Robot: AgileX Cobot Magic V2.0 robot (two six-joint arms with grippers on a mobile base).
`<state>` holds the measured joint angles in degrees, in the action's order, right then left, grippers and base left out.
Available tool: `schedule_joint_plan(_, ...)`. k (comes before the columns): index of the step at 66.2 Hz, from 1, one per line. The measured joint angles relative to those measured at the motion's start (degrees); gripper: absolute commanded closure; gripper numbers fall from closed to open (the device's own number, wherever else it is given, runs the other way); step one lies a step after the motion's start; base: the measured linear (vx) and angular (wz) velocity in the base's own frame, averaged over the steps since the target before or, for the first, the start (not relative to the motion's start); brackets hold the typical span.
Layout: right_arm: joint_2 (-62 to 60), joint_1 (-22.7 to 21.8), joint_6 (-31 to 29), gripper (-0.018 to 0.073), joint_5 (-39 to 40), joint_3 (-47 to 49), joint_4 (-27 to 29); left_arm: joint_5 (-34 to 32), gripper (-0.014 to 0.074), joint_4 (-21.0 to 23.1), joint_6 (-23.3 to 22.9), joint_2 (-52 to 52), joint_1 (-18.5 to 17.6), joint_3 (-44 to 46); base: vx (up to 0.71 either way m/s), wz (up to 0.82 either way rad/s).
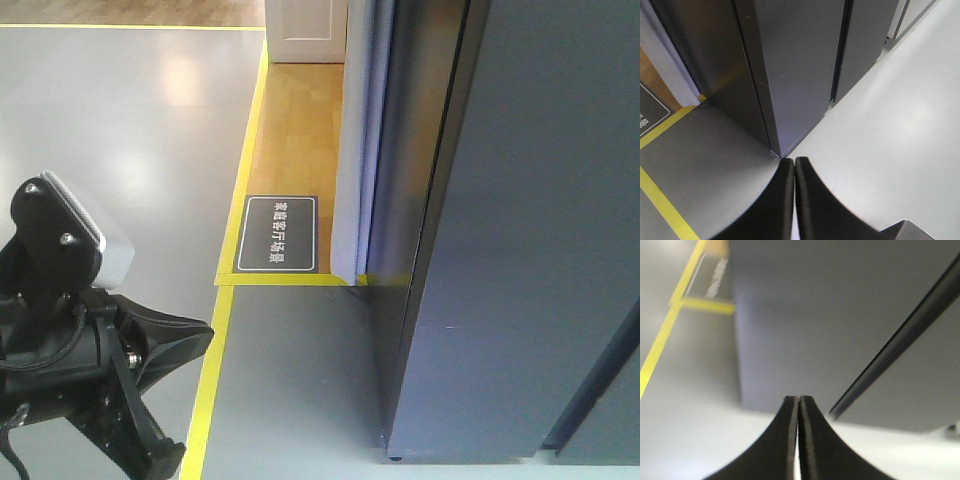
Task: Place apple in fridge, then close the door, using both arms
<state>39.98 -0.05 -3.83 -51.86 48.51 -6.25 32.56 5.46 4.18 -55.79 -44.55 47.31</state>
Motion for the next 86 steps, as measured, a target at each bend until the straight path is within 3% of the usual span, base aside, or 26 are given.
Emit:
schedule_joint_plan(10,-8.16,3.38,4.16,0.0561,-7.63,-3.45,-2.93,0.0,0.0602,0.0,0.0,0.0,0.0,0.0,0.0,0.0)
schedule_joint_plan(39,-29.52,3.47,5.11,0.0561,-20.64,-7.35,-0.61,0.0,0.0602,0.0,0.0,0.0,0.0,0.0,0.0,0.0)
schedule_joint_plan(86,-32.09,3.47,5.35,0.0561,-21.42,-7.35,-0.33,0.0,0.0602,0.0,0.0,0.0,0.0,0.0,0.0,0.0)
